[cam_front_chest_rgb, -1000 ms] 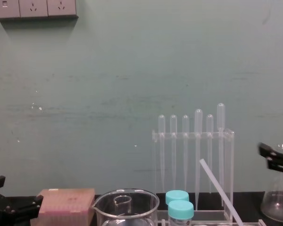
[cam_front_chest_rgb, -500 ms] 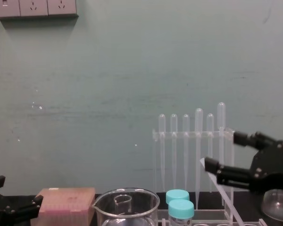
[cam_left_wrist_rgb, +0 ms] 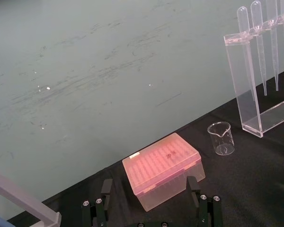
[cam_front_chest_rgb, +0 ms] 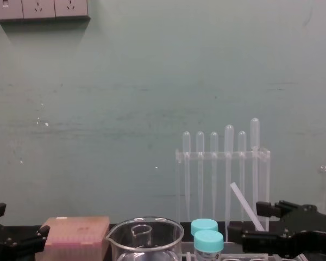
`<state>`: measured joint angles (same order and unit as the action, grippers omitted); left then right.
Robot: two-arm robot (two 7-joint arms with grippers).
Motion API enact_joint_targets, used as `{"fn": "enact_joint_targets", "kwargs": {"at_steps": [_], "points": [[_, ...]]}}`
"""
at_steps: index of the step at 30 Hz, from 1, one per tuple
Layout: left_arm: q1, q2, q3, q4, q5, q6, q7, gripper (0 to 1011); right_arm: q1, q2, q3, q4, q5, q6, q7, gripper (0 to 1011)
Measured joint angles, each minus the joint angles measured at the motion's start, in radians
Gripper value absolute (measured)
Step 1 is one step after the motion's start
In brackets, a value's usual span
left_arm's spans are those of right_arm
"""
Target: Pick up the stirring rod with one hand, then place it down.
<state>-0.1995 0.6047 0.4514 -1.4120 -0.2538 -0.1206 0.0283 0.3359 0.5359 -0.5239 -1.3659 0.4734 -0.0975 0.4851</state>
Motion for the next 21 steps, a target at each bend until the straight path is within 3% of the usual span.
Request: {"fn": "enact_joint_targets", "kwargs": {"at_steps": [2, 16, 21], "points": [[0.000, 0.000, 0.000, 0.000, 0.000, 0.000, 0.000, 1000, 0.001, -0.002, 0.001, 0.002, -0.003, 0.018, -0.001, 1003], [0.000, 0.000, 0.000, 0.000, 0.000, 0.000, 0.000, 1000, 0.001, -0.001, 0.001, 0.001, -0.002, 0.008, -0.001, 1000], [0.000, 0.000, 0.000, 0.000, 0.000, 0.000, 0.000, 1000, 0.000, -0.001, 0.001, 0.001, -0.002, 0.006, -0.001, 908]]}}
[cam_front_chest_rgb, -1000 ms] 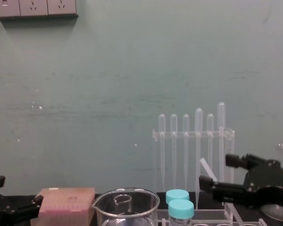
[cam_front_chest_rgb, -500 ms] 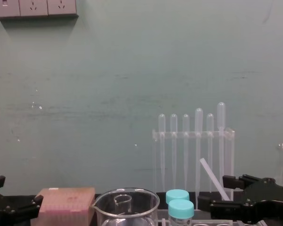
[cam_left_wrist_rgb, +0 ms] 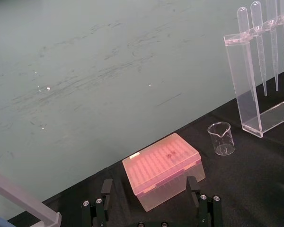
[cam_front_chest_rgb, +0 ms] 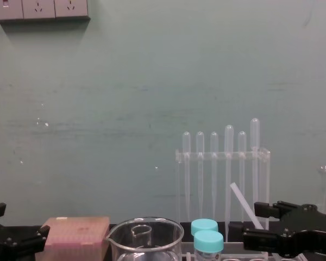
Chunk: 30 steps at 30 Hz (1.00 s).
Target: Pick up the stirring rod with one hand, then place it down.
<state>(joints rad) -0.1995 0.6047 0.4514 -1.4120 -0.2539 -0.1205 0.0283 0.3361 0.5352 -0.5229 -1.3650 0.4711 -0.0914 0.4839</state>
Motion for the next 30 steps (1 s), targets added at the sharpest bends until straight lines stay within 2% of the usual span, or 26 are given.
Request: {"fn": "enact_joint_targets", "kwargs": {"at_steps": [4, 6, 11, 13, 14, 15, 18, 19, 20, 21, 22, 25, 28, 30], "points": [[0.000, 0.000, 0.000, 0.000, 0.000, 0.000, 0.000, 1000, 0.000, 0.000, 0.000, 0.000, 0.000, -0.001, 0.000, 788], [0.000, 0.000, 0.000, 0.000, 0.000, 0.000, 0.000, 1000, 0.000, 0.000, 0.000, -0.001, 0.000, -0.002, 0.000, 768], [0.000, 0.000, 0.000, 0.000, 0.000, 0.000, 0.000, 1000, 0.000, 0.000, 0.000, -0.001, 0.001, -0.003, 0.001, 573], [0.000, 0.000, 0.000, 0.000, 0.000, 0.000, 0.000, 1000, 0.000, 0.000, 0.000, -0.001, 0.001, -0.003, 0.001, 536], [0.000, 0.000, 0.000, 0.000, 0.000, 0.000, 0.000, 1000, 0.000, 0.000, 0.000, -0.001, 0.001, -0.003, 0.001, 478], [0.000, 0.000, 0.000, 0.000, 0.000, 0.000, 0.000, 1000, 0.000, 0.000, 0.000, -0.001, 0.001, -0.003, 0.001, 478], [0.000, 0.000, 0.000, 0.000, 0.000, 0.000, 0.000, 1000, 0.000, 0.000, 0.000, -0.001, 0.001, -0.004, 0.001, 347], [0.000, 0.000, 0.000, 0.000, 0.000, 0.000, 0.000, 1000, 0.000, 0.000, 0.000, -0.001, 0.001, -0.004, 0.001, 347], [0.000, 0.000, 0.000, 0.000, 0.000, 0.000, 0.000, 1000, 0.000, 0.000, 0.000, -0.001, 0.002, -0.004, 0.001, 285], [0.000, 0.000, 0.000, 0.000, 0.000, 0.000, 0.000, 1000, 0.000, 0.000, 0.000, -0.001, 0.002, -0.004, 0.001, 285], [0.000, 0.000, 0.000, 0.000, 0.000, 0.000, 0.000, 1000, 0.000, 0.000, 0.000, -0.001, 0.002, -0.004, 0.001, 226], [0.000, 0.000, 0.000, 0.000, 0.000, 0.000, 0.000, 1000, 0.000, 0.000, 0.000, -0.001, 0.002, -0.004, 0.001, 137], [0.000, 0.000, 0.000, 0.000, 0.000, 0.000, 0.000, 1000, 0.000, 0.000, 0.000, -0.001, 0.002, -0.004, 0.001, 70], [0.000, 0.000, 0.000, 0.000, 0.000, 0.000, 0.000, 1000, 0.000, 0.000, 0.000, -0.001, 0.002, -0.004, 0.001, 67]]}}
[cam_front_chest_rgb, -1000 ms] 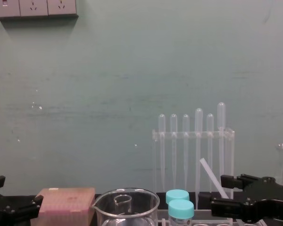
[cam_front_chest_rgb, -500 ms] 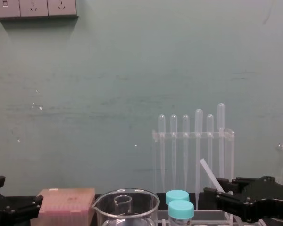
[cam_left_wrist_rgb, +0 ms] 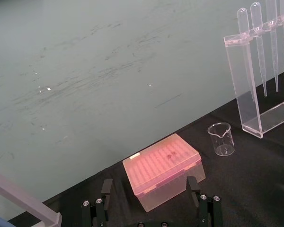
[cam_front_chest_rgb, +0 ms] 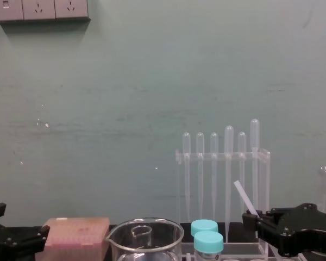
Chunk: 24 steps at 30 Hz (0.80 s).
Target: Pick up the stirring rod with one hand, then place it down.
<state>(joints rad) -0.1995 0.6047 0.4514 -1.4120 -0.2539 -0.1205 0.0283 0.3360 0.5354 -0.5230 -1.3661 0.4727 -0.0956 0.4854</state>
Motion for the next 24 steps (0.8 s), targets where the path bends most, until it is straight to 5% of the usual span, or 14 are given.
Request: {"fn": "enact_joint_targets", "kwargs": {"at_steps": [10, 24], "points": [[0.000, 0.000, 0.000, 0.000, 0.000, 0.000, 0.000, 1000, -0.004, -0.007, 0.013, 0.001, -0.002, -0.013, -0.002, 67], [0.000, 0.000, 0.000, 0.000, 0.000, 0.000, 0.000, 1000, 0.003, -0.085, 0.121, 0.003, 0.079, -0.204, 0.068, 67]]}}
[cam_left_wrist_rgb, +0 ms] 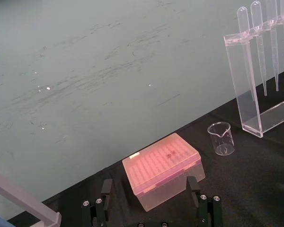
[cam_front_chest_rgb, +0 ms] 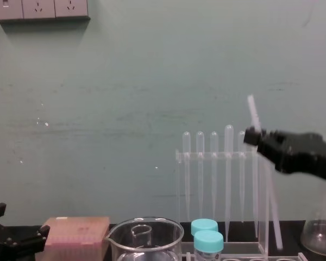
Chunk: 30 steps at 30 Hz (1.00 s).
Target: Pick up the stirring rod with one hand, then place it down.
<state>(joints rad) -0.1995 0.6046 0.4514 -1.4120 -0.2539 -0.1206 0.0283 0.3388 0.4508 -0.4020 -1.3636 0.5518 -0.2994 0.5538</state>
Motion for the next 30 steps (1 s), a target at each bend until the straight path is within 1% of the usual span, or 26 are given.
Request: {"fn": "enact_joint_targets", "kwargs": {"at_steps": [3, 6, 7, 8, 10, 13, 16, 21, 30], "points": [[0.000, 0.000, 0.000, 0.000, 0.000, 0.000, 0.000, 1000, 0.004, -0.009, 0.014, 0.001, 0.011, -0.021, 0.013, 67], [0.000, 0.000, 0.000, 0.000, 0.000, 0.000, 0.000, 1000, 0.007, -0.019, 0.041, 0.007, 0.031, -0.063, 0.041, 67], [0.000, 0.000, 0.000, 0.000, 0.000, 0.000, 0.000, 1000, 0.007, -0.019, 0.041, 0.007, 0.031, -0.063, 0.041, 67], [0.000, 0.000, 0.000, 0.000, 0.000, 0.000, 0.000, 1000, 0.006, -0.020, 0.048, 0.011, 0.037, -0.078, 0.055, 67], [0.000, 0.000, 0.000, 0.000, 0.000, 0.000, 0.000, 1000, 0.001, -0.020, 0.054, 0.016, 0.039, -0.090, 0.067, 67], [0.000, 0.000, 0.000, 0.000, 0.000, 0.000, 0.000, 1000, -0.018, -0.014, 0.064, 0.027, 0.041, -0.113, 0.097, 67], [0.000, 0.000, 0.000, 0.000, 0.000, 0.000, 0.000, 1000, -0.033, -0.008, 0.069, 0.039, 0.036, -0.122, 0.112, 67], [0.000, 0.000, 0.000, 0.000, 0.000, 0.000, 0.000, 1000, -0.052, -0.002, 0.080, 0.048, 0.015, -0.122, 0.108, 67], [0.000, 0.000, 0.000, 0.000, 0.000, 0.000, 0.000, 1000, -0.049, -0.003, 0.077, 0.047, 0.016, -0.122, 0.108, 67]]}}
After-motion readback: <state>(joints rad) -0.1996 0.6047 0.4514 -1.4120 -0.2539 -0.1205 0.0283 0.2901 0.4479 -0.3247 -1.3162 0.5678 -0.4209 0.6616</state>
